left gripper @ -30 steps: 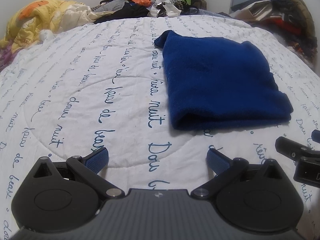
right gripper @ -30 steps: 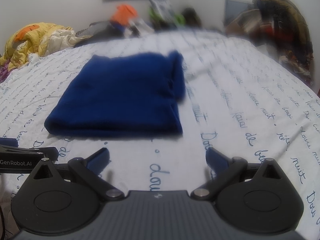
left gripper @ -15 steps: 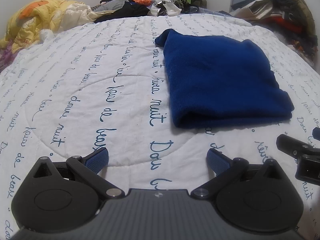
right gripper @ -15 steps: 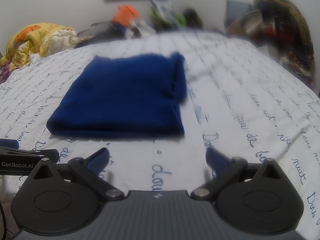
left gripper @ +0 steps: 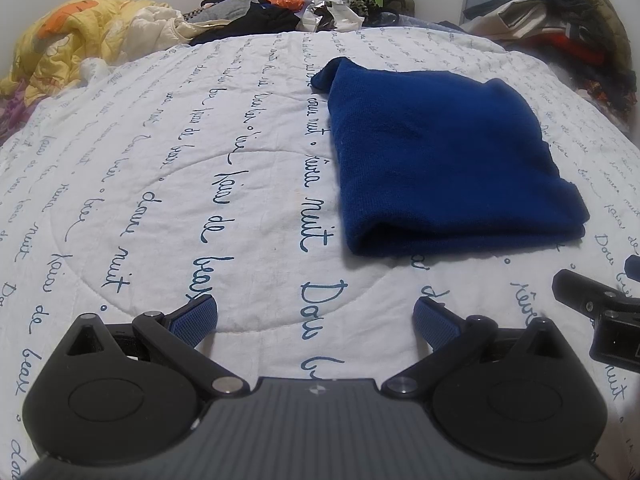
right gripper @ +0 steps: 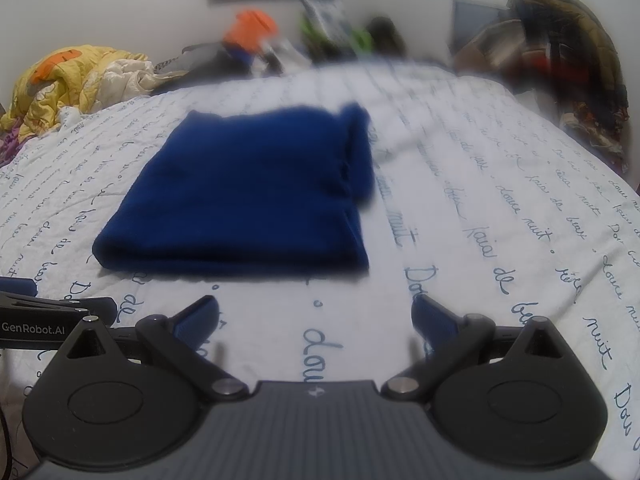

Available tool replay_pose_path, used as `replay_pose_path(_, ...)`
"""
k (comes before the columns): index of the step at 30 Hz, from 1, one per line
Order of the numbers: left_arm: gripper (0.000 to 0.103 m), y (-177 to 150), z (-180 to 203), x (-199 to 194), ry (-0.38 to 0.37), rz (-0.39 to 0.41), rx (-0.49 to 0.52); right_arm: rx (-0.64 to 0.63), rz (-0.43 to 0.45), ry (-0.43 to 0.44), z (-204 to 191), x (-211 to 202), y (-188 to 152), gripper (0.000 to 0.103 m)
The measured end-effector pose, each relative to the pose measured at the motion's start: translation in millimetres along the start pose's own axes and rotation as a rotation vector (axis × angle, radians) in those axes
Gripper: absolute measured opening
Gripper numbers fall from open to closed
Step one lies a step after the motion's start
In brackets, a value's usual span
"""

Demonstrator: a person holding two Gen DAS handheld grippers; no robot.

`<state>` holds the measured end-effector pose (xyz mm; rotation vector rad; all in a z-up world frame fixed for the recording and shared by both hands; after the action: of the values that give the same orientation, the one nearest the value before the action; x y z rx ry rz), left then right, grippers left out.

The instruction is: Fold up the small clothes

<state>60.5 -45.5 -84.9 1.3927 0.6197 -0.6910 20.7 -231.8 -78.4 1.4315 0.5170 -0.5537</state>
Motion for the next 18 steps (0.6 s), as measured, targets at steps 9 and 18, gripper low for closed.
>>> replay_pose_path(9, 0.103, -0.1, -0.3, -0.3, 0.001, -0.001, 0.0, -0.009, 0.001, 0.003, -1.5, 0.3, -0.6, 0.103)
replay_pose_path(18, 0.103, -0.3, 0.2, -0.2, 0.005, -0.003, 0.003, -0.014, 0.003, 0.006, -2.5, 0.1, 1.6, 0.103)
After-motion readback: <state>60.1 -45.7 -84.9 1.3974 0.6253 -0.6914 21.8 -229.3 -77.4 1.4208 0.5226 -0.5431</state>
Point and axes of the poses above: each gripper's, at about its wrist camera, not at the fingertips, and x roughly the way its jaws point, z to its right, y to its top, the point moved 9 cm from there along x, roughly the way its jaws point, and after that the axes turned 9 degrees about -x, right-handed, at the moved point
